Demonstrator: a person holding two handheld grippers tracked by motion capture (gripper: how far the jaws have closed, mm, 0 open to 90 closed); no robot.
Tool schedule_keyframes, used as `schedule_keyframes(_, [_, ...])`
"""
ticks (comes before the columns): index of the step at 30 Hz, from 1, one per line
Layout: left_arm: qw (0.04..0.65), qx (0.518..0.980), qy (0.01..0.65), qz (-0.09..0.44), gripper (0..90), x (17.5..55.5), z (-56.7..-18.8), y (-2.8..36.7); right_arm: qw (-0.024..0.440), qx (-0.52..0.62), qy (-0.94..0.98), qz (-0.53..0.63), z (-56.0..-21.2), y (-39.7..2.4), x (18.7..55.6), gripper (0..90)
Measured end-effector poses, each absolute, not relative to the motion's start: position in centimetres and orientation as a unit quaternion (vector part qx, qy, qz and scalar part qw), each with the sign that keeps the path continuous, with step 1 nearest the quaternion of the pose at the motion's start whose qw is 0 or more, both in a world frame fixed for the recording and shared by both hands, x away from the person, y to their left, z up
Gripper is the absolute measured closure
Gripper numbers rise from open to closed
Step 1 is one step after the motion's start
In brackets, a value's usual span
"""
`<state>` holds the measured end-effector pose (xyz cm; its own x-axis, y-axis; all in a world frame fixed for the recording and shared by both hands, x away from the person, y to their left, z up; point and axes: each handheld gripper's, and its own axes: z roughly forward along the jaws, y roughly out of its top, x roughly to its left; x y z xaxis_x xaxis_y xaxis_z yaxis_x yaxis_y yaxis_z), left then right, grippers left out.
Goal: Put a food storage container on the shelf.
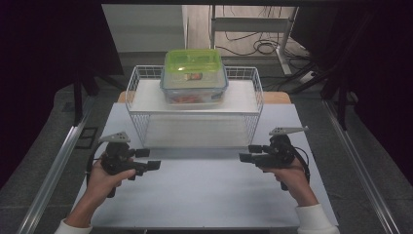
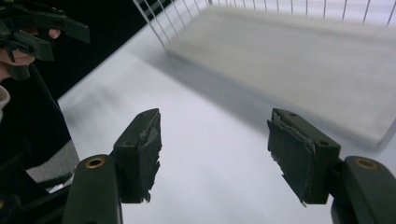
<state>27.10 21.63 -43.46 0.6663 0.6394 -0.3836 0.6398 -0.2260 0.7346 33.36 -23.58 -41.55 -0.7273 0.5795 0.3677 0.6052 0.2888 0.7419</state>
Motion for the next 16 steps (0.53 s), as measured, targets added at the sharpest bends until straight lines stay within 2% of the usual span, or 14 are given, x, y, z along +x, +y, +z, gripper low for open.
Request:
schedule_keyframes(6, [0.461,0.786,0.413,-0.012,25.2,26.8,-45.5,21.4,0.017,-0.375,-0.808,-0.453,-43.5,-23.6,33.0,33.5])
schedule_keyframes(16, [0.458,0.785,0.417,-0.011,23.5,26.7,-46.0,21.7,-0.003,-0.378,-0.800,-0.465,-43.7,-24.1,32.5,28.9])
